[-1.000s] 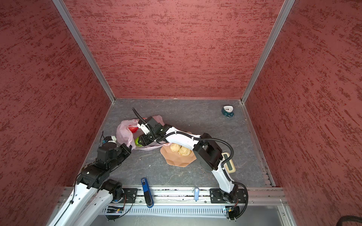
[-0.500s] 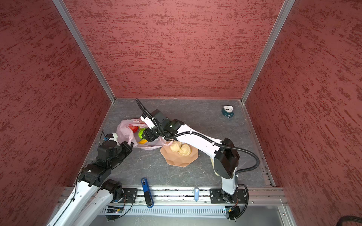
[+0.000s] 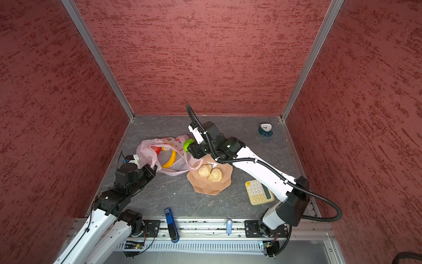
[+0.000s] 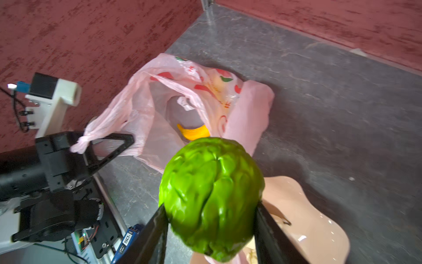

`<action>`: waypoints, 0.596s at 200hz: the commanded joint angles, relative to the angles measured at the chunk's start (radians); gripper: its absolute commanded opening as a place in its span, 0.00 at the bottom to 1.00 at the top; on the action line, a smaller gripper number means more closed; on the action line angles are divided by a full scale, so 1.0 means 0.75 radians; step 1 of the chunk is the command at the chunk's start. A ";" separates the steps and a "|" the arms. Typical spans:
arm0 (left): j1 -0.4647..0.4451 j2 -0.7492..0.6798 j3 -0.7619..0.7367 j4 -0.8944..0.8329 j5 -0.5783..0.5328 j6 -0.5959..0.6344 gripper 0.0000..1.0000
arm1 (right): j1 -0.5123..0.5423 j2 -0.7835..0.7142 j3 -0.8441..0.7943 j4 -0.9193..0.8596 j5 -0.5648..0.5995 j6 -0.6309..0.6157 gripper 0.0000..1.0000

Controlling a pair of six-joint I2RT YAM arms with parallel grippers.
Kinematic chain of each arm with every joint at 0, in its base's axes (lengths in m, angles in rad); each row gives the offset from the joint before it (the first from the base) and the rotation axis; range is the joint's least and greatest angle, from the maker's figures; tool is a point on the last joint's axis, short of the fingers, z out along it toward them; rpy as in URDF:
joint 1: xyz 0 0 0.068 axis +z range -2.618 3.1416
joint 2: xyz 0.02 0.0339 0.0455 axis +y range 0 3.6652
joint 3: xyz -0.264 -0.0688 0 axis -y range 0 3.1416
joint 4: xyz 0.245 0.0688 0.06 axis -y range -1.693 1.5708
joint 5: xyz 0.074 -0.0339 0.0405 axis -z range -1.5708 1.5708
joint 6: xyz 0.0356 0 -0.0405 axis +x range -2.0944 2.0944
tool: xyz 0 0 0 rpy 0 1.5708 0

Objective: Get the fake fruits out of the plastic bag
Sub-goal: 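Lift the green fruit out of the bag with the right gripper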

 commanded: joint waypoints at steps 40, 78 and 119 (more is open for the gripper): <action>0.009 0.000 -0.005 0.021 0.003 0.032 0.06 | -0.244 -0.171 -0.252 0.036 0.105 0.051 0.32; 0.014 -0.029 -0.009 -0.013 -0.010 0.038 0.06 | -0.296 -0.138 -0.420 0.137 0.075 0.090 0.32; 0.022 -0.045 -0.020 -0.024 -0.001 0.036 0.07 | -0.303 -0.054 -0.514 0.230 0.053 0.113 0.32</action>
